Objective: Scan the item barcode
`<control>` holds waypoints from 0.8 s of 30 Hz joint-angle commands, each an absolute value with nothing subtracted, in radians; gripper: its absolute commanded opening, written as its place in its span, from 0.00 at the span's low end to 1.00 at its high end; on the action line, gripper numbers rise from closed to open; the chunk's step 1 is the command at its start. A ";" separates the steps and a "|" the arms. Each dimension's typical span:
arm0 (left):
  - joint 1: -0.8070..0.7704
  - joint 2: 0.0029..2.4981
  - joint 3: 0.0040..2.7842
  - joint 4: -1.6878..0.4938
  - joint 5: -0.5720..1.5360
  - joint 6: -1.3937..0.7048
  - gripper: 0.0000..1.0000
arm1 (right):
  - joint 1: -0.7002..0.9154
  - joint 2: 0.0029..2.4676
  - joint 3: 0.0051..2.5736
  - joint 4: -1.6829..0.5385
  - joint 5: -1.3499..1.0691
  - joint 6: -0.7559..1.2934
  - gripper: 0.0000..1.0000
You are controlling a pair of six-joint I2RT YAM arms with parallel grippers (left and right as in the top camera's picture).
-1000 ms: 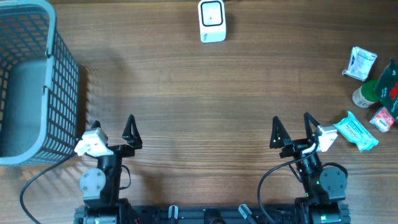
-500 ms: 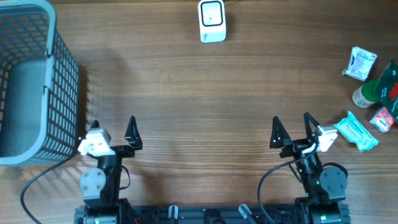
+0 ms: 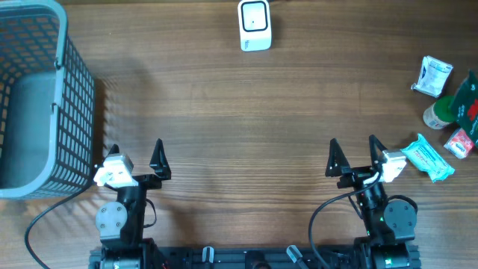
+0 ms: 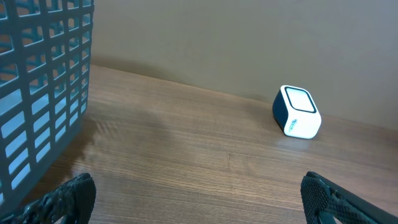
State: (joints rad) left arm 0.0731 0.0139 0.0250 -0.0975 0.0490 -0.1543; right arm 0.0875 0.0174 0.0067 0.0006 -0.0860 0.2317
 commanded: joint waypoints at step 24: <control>0.068 0.005 0.019 -0.101 0.036 -0.134 1.00 | 0.093 0.007 0.006 0.002 -0.075 -0.181 1.00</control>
State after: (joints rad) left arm 0.0731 0.0139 0.0250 -0.0975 0.0490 -0.1543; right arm 0.0875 0.0174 0.0067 0.0006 -0.0845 -0.1631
